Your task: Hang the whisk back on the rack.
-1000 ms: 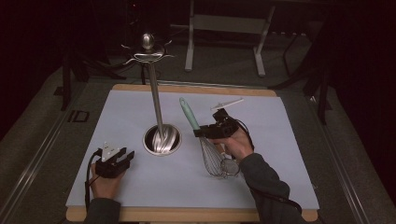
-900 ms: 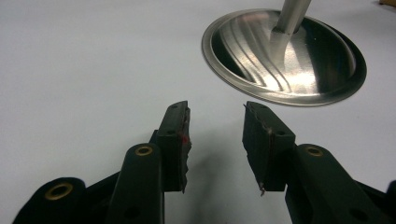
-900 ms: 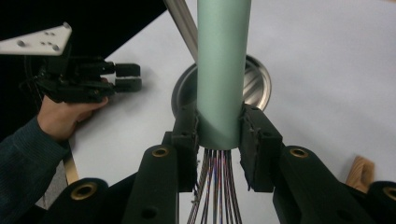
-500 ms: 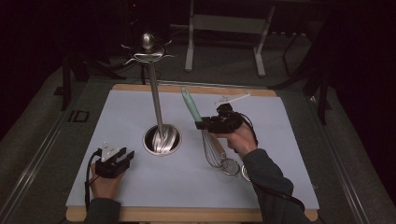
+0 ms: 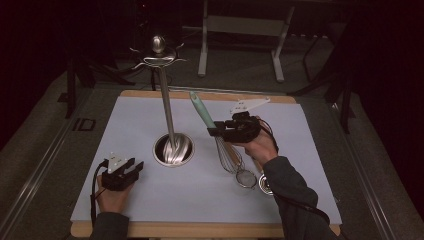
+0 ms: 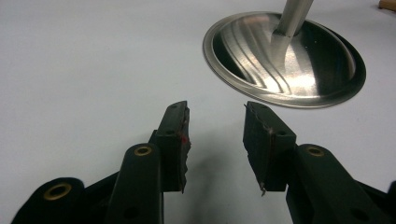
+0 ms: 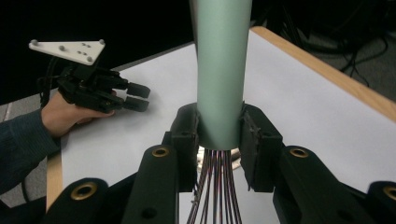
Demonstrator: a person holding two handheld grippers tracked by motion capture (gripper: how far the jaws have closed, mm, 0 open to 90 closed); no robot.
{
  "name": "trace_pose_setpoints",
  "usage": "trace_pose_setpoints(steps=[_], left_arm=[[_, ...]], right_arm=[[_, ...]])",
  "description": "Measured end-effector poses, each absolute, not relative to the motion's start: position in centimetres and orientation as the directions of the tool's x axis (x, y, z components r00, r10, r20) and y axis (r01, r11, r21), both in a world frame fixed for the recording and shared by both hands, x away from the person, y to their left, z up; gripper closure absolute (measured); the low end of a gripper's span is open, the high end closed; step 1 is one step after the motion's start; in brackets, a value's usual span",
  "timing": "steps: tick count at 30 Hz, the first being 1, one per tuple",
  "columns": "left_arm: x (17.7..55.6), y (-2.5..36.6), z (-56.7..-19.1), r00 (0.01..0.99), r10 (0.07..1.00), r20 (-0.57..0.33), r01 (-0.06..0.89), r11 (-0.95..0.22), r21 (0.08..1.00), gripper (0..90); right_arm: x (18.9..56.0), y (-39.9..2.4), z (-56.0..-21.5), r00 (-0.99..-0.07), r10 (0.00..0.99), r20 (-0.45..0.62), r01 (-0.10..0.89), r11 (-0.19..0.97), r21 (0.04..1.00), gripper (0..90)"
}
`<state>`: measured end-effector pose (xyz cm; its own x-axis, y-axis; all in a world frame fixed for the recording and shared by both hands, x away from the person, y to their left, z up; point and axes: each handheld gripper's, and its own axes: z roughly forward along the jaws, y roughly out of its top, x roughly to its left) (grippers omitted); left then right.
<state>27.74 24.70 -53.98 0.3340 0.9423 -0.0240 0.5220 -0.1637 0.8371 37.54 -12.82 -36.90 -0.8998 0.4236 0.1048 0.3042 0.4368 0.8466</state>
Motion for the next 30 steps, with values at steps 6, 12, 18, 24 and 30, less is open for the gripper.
trace_pose_setpoints(steps=[6,12,18,24,30], left_arm=[[27.7,24.7,-54.0,0.334,0.942,-0.023,0.521,-0.164,0.837,60.8],[27.7,24.7,-54.0,0.334,0.942,-0.023,0.521,-0.164,0.837,60.8],[27.7,24.7,-54.0,0.334,0.942,-0.022,0.521,-0.165,0.838,60.8],[27.7,24.7,-54.0,0.333,0.943,-0.021,0.521,-0.165,0.838,60.8],[27.7,24.7,-54.0,0.331,0.943,-0.023,0.520,-0.162,0.839,60.8]], right_arm=[[37.3,-12.8,-36.5,-0.917,0.394,0.059,0.246,0.445,0.861,69.2],[37.0,-12.7,-36.3,-0.926,0.377,-0.034,0.162,0.476,0.864,69.2],[36.9,-12.8,-35.7,-0.924,0.373,-0.079,0.117,0.475,0.872,69.2],[36.7,-12.8,-35.0,-0.925,0.363,-0.109,0.078,0.465,0.882,69.2],[36.4,-12.8,-34.2,-0.923,0.356,-0.142,0.044,0.466,0.884,69.2]])
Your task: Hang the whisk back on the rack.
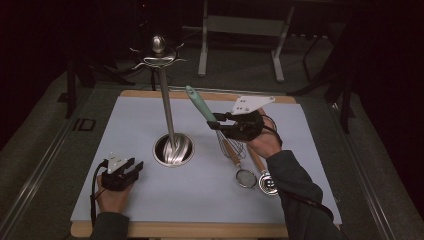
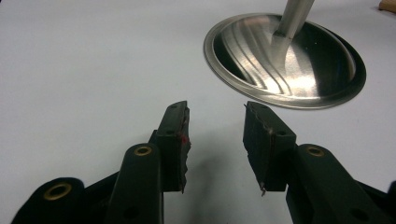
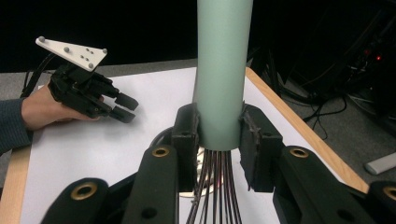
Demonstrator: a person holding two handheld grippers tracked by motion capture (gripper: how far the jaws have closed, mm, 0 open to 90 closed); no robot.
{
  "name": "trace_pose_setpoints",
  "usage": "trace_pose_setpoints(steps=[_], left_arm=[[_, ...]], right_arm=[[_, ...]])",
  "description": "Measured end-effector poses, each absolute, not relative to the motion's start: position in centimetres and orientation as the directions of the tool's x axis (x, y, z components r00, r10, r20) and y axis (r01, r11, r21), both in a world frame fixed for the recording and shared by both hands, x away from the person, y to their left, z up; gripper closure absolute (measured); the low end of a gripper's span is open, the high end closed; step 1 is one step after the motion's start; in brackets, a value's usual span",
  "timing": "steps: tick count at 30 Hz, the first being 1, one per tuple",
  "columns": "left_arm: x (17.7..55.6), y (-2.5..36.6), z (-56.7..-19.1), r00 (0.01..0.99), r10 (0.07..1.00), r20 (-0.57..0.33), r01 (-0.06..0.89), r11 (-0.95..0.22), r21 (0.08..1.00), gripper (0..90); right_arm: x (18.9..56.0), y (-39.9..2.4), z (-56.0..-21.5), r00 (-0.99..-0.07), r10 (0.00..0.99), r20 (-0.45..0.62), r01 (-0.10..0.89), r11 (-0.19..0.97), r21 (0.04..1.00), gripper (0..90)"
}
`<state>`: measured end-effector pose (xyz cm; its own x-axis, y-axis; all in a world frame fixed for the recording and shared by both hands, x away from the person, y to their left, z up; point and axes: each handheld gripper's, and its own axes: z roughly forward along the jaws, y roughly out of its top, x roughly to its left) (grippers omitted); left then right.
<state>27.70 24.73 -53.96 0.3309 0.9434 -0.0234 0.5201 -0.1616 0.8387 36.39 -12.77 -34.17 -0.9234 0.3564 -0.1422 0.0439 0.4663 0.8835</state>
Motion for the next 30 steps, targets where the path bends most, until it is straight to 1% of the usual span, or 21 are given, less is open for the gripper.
trace_pose_setpoints(steps=[9,30], left_arm=[[27.7,24.7,-54.0,0.331,0.944,-0.023,0.520,-0.162,0.838,60.8],[27.7,24.7,-54.0,0.328,0.944,-0.025,0.521,-0.159,0.839,60.9]], right_arm=[[36.3,-12.8,-32.6,-0.930,0.326,-0.172,-0.002,0.461,0.887,69.2],[35.9,-11.7,-30.1,-0.939,0.279,-0.202,-0.058,0.450,0.891,69.2]])
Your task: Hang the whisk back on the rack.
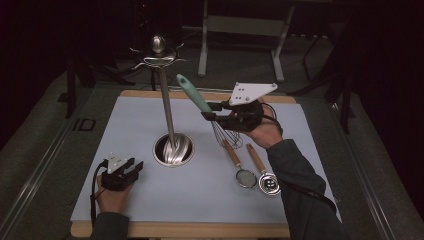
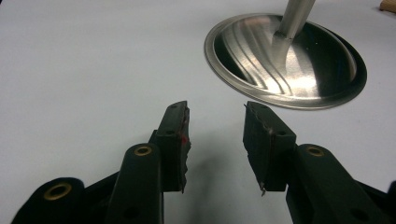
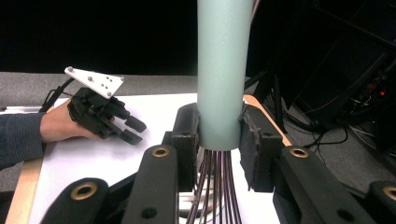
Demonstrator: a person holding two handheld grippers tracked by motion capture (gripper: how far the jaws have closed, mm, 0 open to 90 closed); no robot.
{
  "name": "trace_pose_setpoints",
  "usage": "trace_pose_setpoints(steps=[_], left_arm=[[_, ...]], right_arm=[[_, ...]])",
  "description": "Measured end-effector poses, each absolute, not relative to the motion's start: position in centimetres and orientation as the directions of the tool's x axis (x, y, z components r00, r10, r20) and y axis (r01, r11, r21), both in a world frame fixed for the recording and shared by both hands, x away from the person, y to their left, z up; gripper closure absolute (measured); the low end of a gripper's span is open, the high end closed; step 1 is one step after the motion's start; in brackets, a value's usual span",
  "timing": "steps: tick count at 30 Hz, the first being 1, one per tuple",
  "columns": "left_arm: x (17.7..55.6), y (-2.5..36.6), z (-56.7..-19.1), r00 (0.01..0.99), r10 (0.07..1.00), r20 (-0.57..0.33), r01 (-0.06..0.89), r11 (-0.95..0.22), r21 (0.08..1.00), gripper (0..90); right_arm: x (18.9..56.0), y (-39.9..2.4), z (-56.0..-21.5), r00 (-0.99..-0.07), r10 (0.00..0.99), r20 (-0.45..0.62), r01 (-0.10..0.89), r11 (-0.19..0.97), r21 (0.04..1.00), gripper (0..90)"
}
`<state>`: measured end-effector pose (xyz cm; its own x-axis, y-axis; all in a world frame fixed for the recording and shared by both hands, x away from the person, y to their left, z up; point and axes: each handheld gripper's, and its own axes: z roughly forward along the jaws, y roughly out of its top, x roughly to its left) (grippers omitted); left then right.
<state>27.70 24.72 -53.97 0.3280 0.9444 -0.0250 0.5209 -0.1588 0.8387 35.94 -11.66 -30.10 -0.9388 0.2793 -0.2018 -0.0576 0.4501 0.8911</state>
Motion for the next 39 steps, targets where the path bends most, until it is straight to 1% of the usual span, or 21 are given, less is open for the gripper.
trace_pose_setpoints(steps=[11,18,22,27,34,39], left_arm=[[27.7,24.7,-54.0,0.330,0.944,-0.025,0.520,-0.160,0.839,60.9],[27.7,24.8,-54.0,0.330,0.943,-0.032,0.515,-0.152,0.843,60.8],[27.7,24.8,-54.0,0.330,0.943,-0.034,0.515,-0.150,0.844,60.8],[27.7,24.8,-54.0,0.329,0.944,-0.037,0.516,-0.146,0.844,60.8],[27.7,24.9,-54.0,0.331,0.943,-0.036,0.516,-0.149,0.843,60.8],[27.7,24.9,-54.0,0.331,0.943,-0.039,0.517,-0.147,0.844,60.9]], right_arm=[[35.7,-10.1,-28.9,-0.939,0.261,-0.225,-0.090,0.445,0.891,69.2],[35.4,-8.8,-28.2,-0.936,0.249,-0.250,-0.111,0.465,0.878,69.2],[35.4,-8.5,-27.9,-0.930,0.267,-0.254,-0.107,0.463,0.880,69.1],[35.6,-8.1,-27.7,-0.928,0.265,-0.260,-0.111,0.470,0.875,69.1],[35.5,-7.2,-27.6,-0.908,0.310,-0.281,-0.092,0.508,0.857,69.1],[35.5,-6.9,-27.8,-0.885,0.362,-0.293,-0.077,0.508,0.858,69.2]])
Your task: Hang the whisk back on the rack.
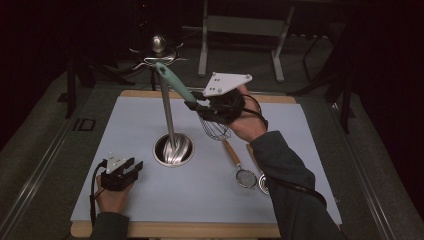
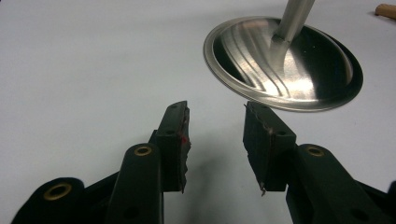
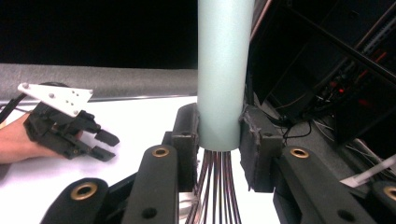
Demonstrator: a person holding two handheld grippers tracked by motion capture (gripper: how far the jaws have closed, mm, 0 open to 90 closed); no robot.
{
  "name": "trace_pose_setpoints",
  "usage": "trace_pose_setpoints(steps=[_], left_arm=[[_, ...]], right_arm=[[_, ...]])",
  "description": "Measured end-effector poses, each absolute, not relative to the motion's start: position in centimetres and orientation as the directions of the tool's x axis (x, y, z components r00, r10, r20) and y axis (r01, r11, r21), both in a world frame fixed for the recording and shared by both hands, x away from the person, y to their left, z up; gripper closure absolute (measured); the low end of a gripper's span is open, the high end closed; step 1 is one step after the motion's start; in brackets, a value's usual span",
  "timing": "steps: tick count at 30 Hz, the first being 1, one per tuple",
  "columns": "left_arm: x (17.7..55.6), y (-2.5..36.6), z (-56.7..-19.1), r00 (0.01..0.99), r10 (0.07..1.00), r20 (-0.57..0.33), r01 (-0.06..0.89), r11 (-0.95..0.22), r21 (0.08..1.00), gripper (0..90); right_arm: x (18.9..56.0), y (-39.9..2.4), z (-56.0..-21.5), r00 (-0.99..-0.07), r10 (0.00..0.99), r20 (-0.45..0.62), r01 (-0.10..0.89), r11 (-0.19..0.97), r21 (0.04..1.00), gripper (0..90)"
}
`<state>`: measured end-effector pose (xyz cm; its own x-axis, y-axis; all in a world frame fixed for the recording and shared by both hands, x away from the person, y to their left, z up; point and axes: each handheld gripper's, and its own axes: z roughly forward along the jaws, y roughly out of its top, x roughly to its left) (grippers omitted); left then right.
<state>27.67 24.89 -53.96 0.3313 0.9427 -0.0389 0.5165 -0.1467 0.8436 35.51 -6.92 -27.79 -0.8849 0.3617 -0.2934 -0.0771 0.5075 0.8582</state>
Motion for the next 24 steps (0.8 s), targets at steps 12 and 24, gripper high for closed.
trace_pose_setpoints(steps=[12,24], left_arm=[[27.7,24.9,-54.0,0.333,0.942,-0.041,0.517,-0.146,0.844,60.8],[27.7,24.9,-54.0,0.333,0.942,-0.040,0.517,-0.147,0.843,60.7]], right_arm=[[35.9,-5.7,-28.8,-0.865,0.394,-0.311,-0.033,0.573,0.819,67.1],[36.0,-6.3,-28.6,-0.895,0.366,-0.257,-0.015,0.549,0.836,56.9]])
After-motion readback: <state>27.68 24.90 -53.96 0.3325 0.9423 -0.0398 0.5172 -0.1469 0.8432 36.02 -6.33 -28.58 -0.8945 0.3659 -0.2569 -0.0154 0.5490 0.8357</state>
